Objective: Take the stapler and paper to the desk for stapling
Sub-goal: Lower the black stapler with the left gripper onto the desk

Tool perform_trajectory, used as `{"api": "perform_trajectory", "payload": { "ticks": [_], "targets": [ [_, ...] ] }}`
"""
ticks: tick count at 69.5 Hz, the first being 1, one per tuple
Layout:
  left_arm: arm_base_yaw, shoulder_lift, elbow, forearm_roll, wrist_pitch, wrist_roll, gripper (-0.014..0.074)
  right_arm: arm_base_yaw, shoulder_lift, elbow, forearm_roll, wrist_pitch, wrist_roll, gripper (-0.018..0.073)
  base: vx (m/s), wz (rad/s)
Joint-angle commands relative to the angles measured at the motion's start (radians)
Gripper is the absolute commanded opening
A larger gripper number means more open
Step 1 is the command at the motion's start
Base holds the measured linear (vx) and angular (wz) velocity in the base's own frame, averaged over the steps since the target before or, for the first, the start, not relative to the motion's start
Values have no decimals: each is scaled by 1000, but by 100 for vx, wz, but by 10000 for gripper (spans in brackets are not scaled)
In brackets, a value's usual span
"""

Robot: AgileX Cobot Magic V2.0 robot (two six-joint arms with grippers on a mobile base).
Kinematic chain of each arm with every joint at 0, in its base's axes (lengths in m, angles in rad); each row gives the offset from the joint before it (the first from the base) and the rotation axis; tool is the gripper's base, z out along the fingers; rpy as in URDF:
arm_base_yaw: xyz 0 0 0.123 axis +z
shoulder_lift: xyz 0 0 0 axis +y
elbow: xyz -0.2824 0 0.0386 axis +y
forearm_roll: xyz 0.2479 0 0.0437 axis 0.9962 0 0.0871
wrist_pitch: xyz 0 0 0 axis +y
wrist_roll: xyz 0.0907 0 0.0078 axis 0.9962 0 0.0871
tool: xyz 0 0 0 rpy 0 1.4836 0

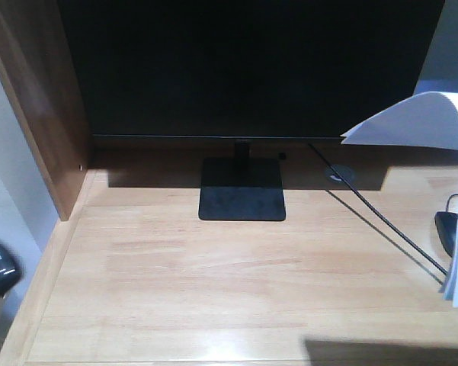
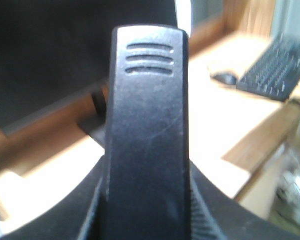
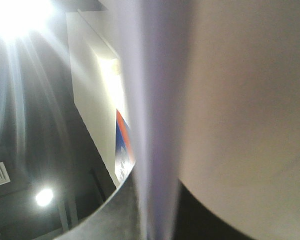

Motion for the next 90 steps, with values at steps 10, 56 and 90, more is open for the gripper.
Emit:
{"api": "perform_trajectory", "payload": {
  "ticks": [10,56,90],
  "targets": [
    [0,249,-25,-135,-266,237,-6,-2,11,-24,-13,-42,-8,-6,0,0],
    [271,773,-25,-747,-215,1217,-6,-2,11,-24,-13,-43,-8,-6,0,0],
    [376,1117,-93,-1002,98,1884,-6,-2,11,-24,-13,-43,-8,-6,0,0]
  ]
}}
